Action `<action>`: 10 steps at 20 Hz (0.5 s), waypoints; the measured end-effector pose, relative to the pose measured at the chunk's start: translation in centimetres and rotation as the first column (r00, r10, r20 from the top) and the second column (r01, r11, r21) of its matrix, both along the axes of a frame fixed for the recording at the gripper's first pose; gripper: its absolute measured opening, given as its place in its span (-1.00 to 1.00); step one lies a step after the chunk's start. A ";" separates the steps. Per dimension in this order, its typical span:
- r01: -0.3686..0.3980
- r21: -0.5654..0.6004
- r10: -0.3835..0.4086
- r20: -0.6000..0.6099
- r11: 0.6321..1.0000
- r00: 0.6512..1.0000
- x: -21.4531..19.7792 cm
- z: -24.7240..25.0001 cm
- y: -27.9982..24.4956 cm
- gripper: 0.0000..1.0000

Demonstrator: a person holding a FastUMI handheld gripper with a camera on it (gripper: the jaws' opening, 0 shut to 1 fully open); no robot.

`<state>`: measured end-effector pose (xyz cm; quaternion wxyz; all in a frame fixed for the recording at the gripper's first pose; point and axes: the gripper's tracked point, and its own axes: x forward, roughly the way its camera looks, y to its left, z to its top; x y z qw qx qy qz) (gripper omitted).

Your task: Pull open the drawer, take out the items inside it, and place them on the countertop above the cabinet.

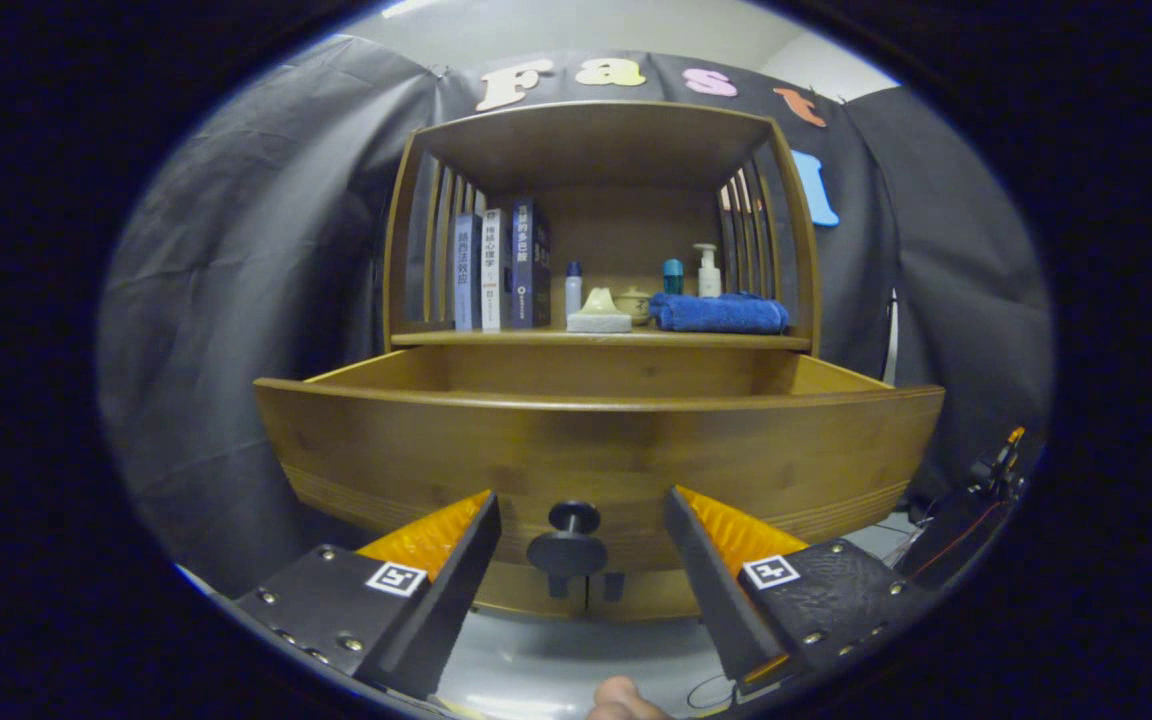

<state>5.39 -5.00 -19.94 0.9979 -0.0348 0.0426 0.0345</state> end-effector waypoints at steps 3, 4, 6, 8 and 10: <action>0.069 0.040 -0.069 0.012 0.997 0.998 0.3 0.1 -0.4 0.95; 0.082 0.021 -0.083 0.030 0.996 0.996 0.3 0.4 -0.2 0.93; 0.090 0.028 -0.091 0.032 0.996 0.995 0.9 0.3 0.1 0.91; 0.089 0.021 -0.089 0.042 0.996 0.995 2.3 0.6 0.1 0.91; 0.080 0.033 -0.082 0.047 0.996 0.996 4.7 0.9 0.1 0.91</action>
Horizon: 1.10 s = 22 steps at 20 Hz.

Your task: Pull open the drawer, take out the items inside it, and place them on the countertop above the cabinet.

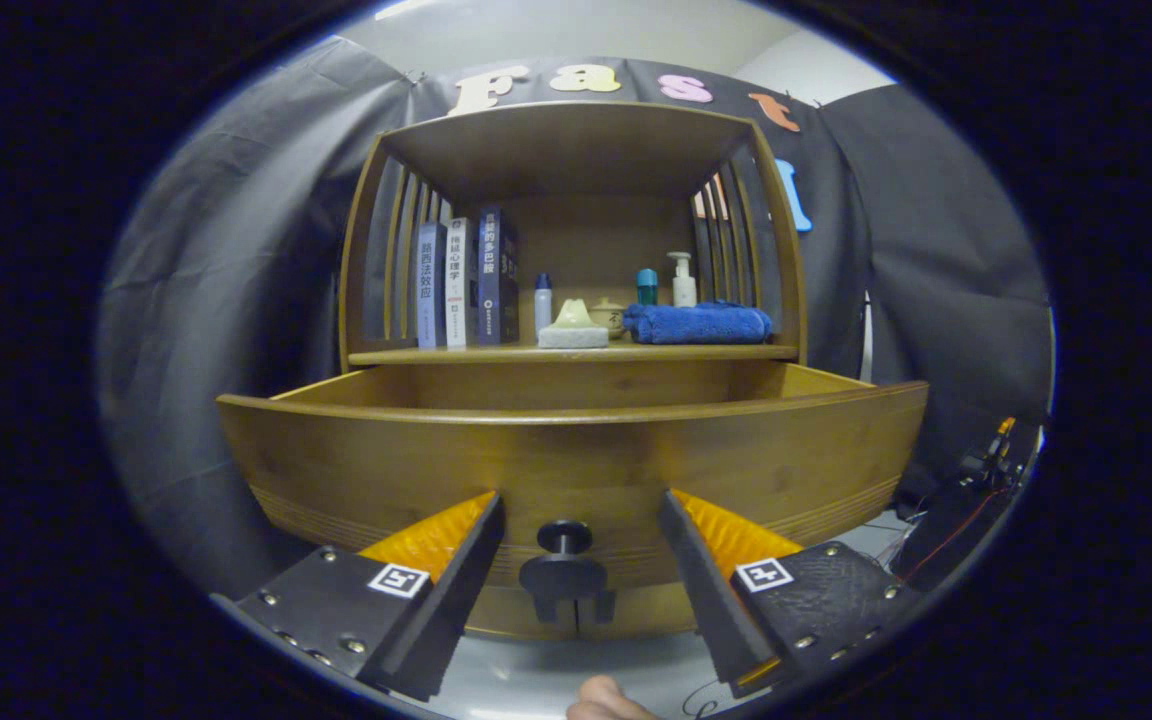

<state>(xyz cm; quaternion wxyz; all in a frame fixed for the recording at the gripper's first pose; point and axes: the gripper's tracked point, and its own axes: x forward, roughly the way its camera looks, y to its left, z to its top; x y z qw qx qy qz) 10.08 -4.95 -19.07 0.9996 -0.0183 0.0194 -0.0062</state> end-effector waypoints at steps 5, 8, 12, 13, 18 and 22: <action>0.004 -0.055 -0.002 0.045 0.998 0.999 4.7 0.6 0.5 0.93; 0.012 -0.148 -0.004 0.055 0.989 0.998 7.6 0.3 1.0 0.95; 0.006 -0.123 0.001 0.061 0.992 0.998 10.0 0.3 1.0 0.98; 0.007 -0.133 0.003 0.073 0.991 0.997 10.6 0.4 1.0 0.98; 0.005 -0.119 0.008 0.104 0.993 0.995 13.2 0.5 1.1 0.99; 0.003 -0.112 0.012 0.137 0.994 0.991 15.0 0.5 1.2 0.99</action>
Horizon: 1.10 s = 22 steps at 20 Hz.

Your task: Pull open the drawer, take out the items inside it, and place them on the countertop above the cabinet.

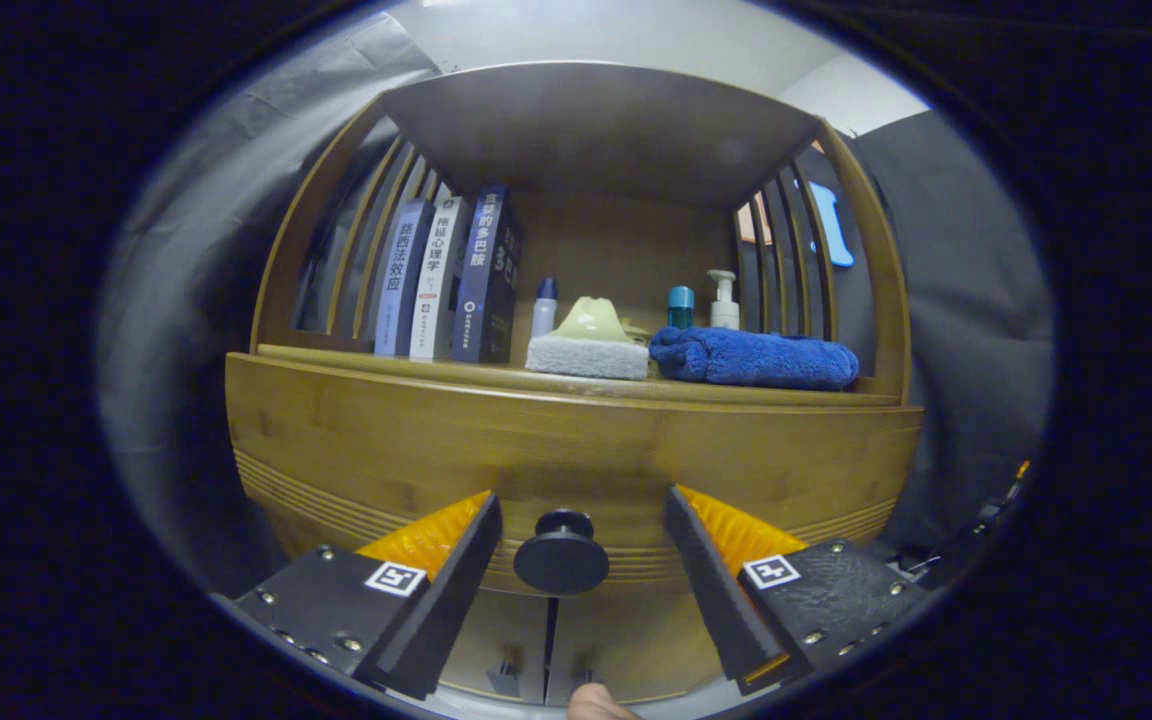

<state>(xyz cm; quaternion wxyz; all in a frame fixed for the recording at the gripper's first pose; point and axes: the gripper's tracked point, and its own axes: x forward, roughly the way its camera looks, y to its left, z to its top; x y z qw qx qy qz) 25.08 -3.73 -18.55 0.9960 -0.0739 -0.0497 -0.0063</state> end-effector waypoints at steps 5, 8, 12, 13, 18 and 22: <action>0.006 -0.013 -0.006 0.025 1.000 1.000 0.6 0.2 0.2 0.99; 0.009 0.000 -0.009 0.013 1.000 1.000 0.8 0.1 0.3 0.98; 0.005 -0.007 -0.005 0.026 1.000 1.000 0.8 0.1 0.3 0.98; 0.003 -0.009 -0.003 0.035 1.000 0.999 0.7 0.1 0.3 0.98; -0.035 0.027 0.035 -0.015 0.999 0.999 0.9 -1.6 -0.1 0.98; -0.001 0.052 0.006 -0.095 0.999 0.995 -0.2 -3.0 -2.2 0.93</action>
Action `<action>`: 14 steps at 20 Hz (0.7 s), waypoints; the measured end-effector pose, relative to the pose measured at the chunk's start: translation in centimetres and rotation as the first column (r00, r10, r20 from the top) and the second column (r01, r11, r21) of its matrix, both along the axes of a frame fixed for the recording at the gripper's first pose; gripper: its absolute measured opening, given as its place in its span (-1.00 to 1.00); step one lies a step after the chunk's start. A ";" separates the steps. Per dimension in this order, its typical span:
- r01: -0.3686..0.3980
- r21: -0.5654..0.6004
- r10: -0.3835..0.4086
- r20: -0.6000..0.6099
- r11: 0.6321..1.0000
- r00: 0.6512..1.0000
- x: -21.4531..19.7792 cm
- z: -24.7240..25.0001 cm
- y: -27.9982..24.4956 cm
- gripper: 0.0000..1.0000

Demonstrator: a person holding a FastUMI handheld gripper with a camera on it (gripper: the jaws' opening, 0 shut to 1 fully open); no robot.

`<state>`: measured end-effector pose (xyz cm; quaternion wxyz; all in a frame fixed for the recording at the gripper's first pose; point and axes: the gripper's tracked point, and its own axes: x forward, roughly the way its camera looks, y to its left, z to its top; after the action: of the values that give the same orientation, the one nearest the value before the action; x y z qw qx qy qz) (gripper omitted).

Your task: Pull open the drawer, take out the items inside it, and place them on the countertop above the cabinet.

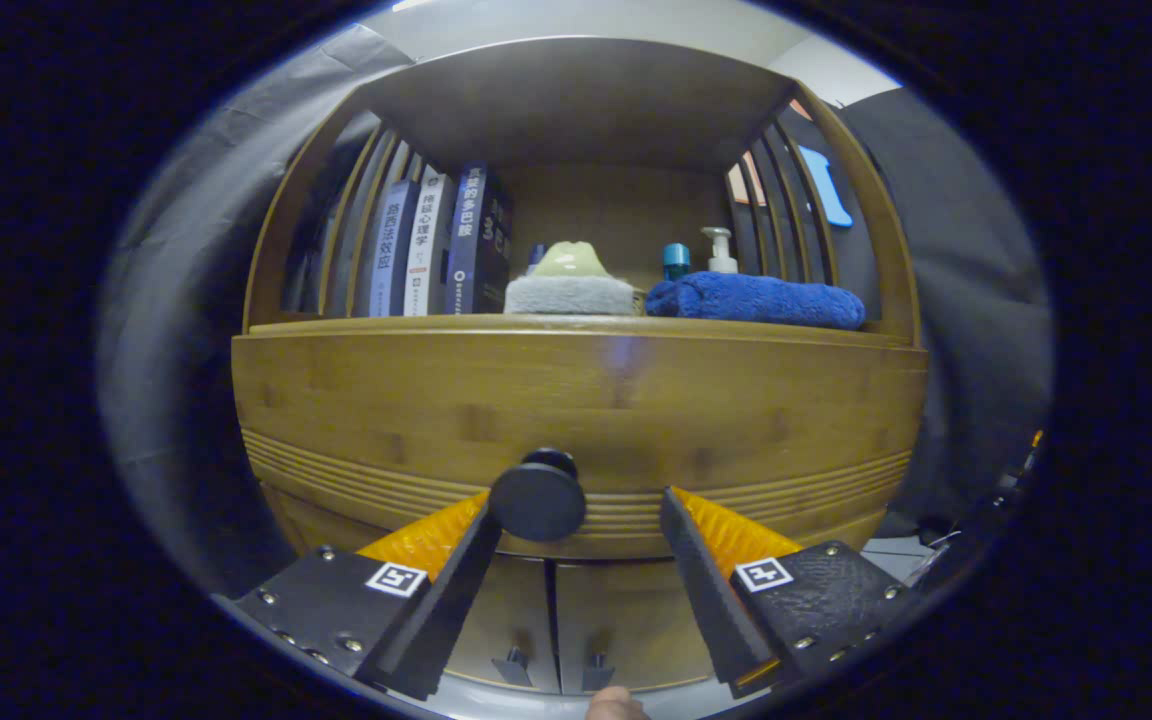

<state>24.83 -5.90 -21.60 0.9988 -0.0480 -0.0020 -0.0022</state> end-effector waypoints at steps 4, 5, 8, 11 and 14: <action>-0.038 -0.066 0.037 -0.011 0.997 0.999 -2.9 0.7 1.4 0.95; -0.052 -0.082 0.051 -0.014 0.995 0.999 -3.8 1.3 1.9 0.95; -0.082 -0.122 0.083 0.005 0.989 0.997 -6.9 4.3 3.0 0.94; -0.065 -0.109 0.069 0.034 0.992 0.997 -10.2 8.4 3.0 0.93; -0.062 -0.079 0.066 0.041 0.995 0.997 -13.3 12.5 3.5 0.93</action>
<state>11.51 -2.39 -9.14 0.9955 -0.0867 -0.0256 0.0288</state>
